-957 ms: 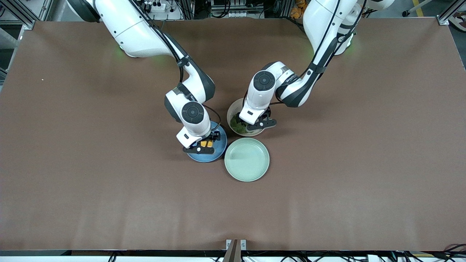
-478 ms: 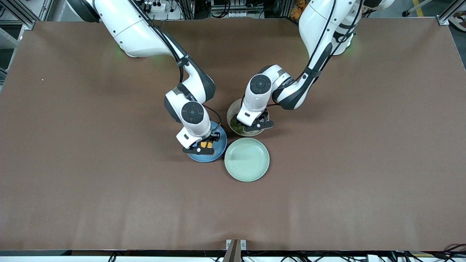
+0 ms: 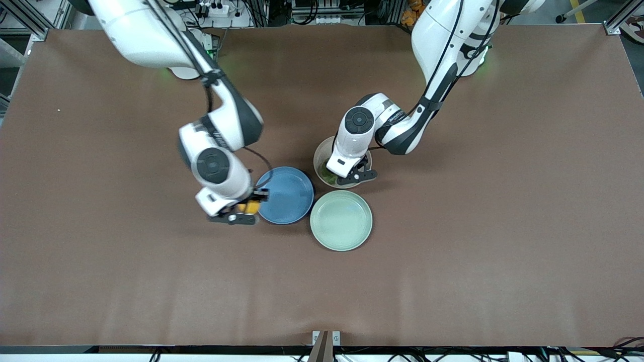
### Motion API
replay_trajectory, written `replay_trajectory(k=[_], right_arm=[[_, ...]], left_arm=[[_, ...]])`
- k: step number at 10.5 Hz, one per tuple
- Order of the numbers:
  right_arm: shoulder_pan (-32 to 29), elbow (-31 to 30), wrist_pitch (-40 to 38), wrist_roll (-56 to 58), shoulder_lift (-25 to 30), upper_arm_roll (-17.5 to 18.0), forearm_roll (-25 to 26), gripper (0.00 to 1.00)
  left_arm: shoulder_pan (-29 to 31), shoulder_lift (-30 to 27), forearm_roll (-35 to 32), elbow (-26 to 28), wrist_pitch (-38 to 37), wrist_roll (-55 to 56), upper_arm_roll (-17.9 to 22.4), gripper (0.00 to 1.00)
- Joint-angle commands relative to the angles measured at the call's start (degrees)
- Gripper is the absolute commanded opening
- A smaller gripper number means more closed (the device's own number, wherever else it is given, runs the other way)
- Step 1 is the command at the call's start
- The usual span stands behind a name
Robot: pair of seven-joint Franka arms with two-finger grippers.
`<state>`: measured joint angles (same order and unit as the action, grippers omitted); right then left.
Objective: Pick lemon and lettuce from blue and beige plates
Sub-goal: 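Carry the lemon off the blue plate with the right gripper, then carry the lettuce off the beige plate with the left gripper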
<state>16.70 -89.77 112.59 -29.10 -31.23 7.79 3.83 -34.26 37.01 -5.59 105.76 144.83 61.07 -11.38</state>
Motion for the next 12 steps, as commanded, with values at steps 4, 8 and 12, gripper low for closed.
replay_trajectory(k=[4, 8, 12], right_arm=[[-17.82, -9.36, -3.09, 32.21, 6.71, 1.35, -4.71, 0.01], [-23.63, -16.14, 3.68, 49.54, 6.36, 1.00, -4.89, 0.01], [-26.36, -19.13, 8.07, 60.62, 5.31, 0.74, -7.95, 0.03]], left_arm=[[-0.11, -5.08, -1.79, -0.82, -1.65, 6.60, 0.05, 0.00], [4.96, -17.02, -1.88, -0.99, -15.08, 1.81, 0.31, 0.00], [17.78, -21.36, -1.01, -1.34, -23.45, -20.05, 0.31, 0.00]])
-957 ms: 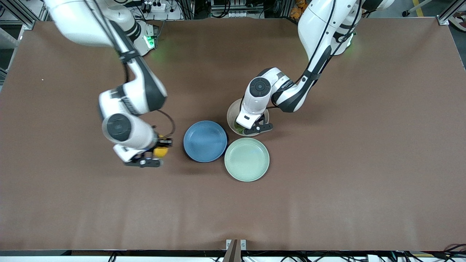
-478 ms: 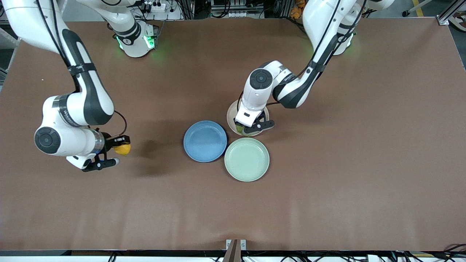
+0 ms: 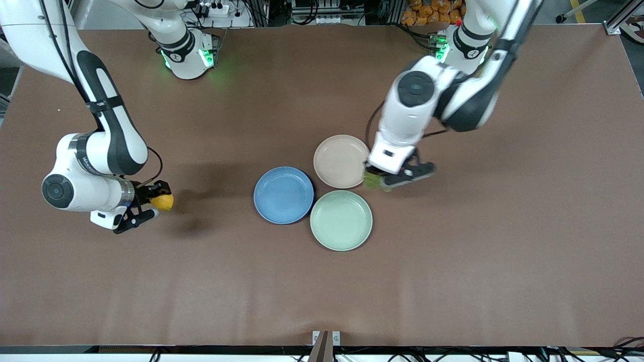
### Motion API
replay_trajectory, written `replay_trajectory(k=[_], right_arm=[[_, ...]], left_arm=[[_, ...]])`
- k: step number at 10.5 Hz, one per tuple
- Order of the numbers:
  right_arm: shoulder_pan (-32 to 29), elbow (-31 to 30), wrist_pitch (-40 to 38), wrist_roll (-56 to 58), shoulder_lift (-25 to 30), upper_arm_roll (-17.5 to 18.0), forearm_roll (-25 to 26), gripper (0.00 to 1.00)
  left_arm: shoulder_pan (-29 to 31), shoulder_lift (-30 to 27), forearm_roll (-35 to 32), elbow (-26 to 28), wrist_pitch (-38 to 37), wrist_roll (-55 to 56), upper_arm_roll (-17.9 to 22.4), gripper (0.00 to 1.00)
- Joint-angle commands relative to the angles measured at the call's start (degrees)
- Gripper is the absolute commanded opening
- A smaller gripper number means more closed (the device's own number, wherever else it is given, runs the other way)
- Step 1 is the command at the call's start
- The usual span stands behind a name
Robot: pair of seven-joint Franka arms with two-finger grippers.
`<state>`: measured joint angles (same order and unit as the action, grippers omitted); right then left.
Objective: Pick lemon and lettuce from blue and beige plates
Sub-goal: 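Carry the lettuce off the beige plate with the left gripper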
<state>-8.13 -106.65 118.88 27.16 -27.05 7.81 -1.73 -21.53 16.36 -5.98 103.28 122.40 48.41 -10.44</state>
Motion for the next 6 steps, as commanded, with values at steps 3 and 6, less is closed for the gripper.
replay_trajectory(k=[3, 6], right_arm=[[-2.76, -4.36, 4.96, 8.26, 0.33, 0.54, -2.58, 0.04], [-2.68, -4.36, 4.96, 8.44, -0.11, 0.54, -2.58, 0.08]], left_arm=[[14.55, 1.99, -0.61, 1.31, -1.11, -21.46, -0.63, 0.00], [21.15, 7.79, -0.87, 1.23, -0.50, -29.67, -0.63, 0.00]])
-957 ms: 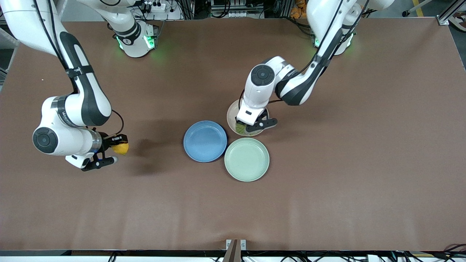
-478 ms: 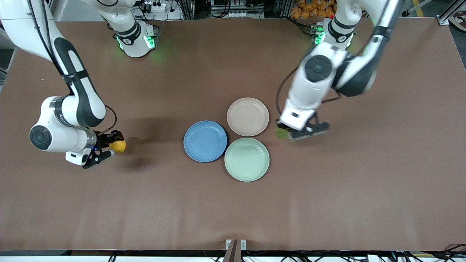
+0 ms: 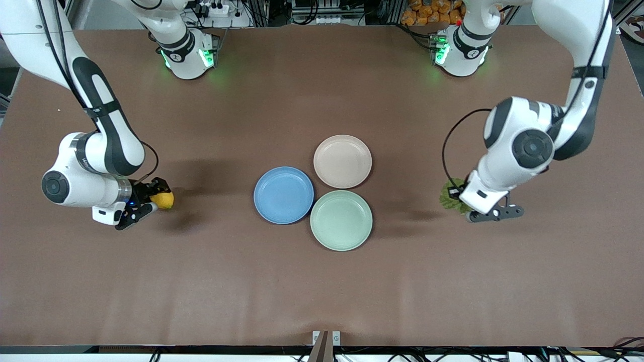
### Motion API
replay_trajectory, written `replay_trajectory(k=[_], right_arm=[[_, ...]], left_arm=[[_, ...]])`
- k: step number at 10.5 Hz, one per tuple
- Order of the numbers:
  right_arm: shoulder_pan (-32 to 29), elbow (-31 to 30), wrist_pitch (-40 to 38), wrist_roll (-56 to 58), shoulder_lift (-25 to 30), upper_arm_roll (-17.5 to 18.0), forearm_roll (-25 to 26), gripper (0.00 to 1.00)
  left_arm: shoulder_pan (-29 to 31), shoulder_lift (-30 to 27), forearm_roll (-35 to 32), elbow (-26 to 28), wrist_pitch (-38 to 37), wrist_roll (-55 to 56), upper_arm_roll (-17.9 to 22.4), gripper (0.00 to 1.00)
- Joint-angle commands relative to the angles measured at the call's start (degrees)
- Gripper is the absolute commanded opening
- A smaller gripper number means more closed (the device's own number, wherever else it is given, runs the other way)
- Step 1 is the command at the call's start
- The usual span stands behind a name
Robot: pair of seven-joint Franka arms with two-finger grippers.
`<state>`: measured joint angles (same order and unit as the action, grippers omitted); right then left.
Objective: Pick lemon and lettuce from blue and beige plates
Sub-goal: 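Release the lemon with the right gripper while the left gripper releases the lettuce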
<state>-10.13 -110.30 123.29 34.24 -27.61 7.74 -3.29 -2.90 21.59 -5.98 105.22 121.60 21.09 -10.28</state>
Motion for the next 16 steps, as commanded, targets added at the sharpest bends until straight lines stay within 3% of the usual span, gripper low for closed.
replay_trajectory(k=[1, 2, 3, 4, 5, 7, 10, 13, 16], right_arm=[[-0.69, -0.70, 0.54, 1.36, 0.36, 0.61, -1.01, 0.19], [-0.51, -0.70, 0.54, 1.45, 0.10, 0.61, -1.01, 0.25], [-0.42, -0.62, 0.54, 1.36, 0.10, 0.61, -1.01, 0.34], [-0.42, -0.61, 0.46, 1.36, 0.10, 0.61, -1.01, 0.45], [-0.51, -0.44, 0.11, 1.18, 0.10, 0.61, -1.10, 0.55], [-0.42, -0.09, -0.42, 1.01, 0.10, 0.61, -1.01, 1.00], [0.62, 3.49, -4.61, 0.75, 2.10, 0.61, -0.84, 1.00], [0.98, 18.24, -20.69, 0.39, 1.42, 0.61, -0.84, 1.00], [3.60, 24.41, -25.01, -5.28, 3.60, 0.00, 0.56, 1.00]], left_arm=[[3.42, 3.45, -0.88, -0.80, 0.47, -3.15, -0.79, 0.00], [3.86, 3.89, -0.79, -1.06, 0.56, -3.24, -0.79, 0.11], [3.87, 5.20, -0.70, -2.11, 0.56, -3.24, -0.71, 0.35], [3.87, 6.09, -0.70, -2.90, 0.56, -3.24, -0.70, 0.71], [4.04, 5.83, -0.61, -3.52, 0.56, -2.81, -0.70, 1.00], [3.87, 4.43, -0.61, -5.27, -0.57, -2.37, -0.70, 1.00], [3.96, -0.30, -0.61, -9.66, -7.75, -2.71, -0.70, 1.00], [3.87, -6.98, -0.61, -17.30, -19.00, -2.98, -1.23, 1.00], [3.35, -13.58, -0.44, -18.12, -22.28, -3.07, -1.58, 1.00]])
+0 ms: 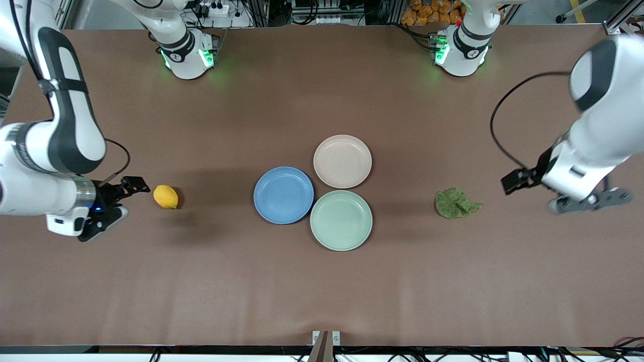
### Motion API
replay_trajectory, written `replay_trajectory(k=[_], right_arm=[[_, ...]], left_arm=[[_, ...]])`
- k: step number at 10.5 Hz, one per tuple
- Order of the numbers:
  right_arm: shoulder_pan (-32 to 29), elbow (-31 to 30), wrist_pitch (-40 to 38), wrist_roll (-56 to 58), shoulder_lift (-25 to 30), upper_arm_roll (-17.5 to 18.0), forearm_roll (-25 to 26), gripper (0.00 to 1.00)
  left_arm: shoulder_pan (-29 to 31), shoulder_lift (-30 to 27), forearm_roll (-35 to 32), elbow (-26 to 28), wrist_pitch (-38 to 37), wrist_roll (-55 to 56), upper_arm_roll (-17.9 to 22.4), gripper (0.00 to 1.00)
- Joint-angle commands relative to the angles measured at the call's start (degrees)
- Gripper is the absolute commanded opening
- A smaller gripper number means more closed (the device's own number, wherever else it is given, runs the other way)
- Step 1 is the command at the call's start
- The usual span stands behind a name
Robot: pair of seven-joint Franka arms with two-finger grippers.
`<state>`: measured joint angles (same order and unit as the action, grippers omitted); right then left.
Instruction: Pick lemon and lettuce from blue and beige plates
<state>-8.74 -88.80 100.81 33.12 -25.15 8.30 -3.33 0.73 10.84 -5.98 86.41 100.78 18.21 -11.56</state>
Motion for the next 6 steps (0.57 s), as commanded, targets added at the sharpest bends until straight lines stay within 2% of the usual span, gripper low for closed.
replay_trajectory(k=[1, 3, 6], right_arm=[[3.28, 5.54, -4.90, -8.55, 1.59, -1.00, 1.39, 1.00], [5.21, 10.03, -10.70, -18.04, 3.69, -1.10, 1.92, 1.00], [6.01, 9.96, -14.22, -21.51, 11.59, -1.01, 5.08, 1.00]], left_arm=[[-0.12, -4.40, -0.44, 0.78, -2.50, -0.37, -0.83, 1.00], [0.06, -5.91, -0.35, 0.69, -3.13, -0.54, -1.01, 1.00], [0.06, -8.02, 2.20, 1.04, -3.83, -3.43, -0.31, 1.00]])
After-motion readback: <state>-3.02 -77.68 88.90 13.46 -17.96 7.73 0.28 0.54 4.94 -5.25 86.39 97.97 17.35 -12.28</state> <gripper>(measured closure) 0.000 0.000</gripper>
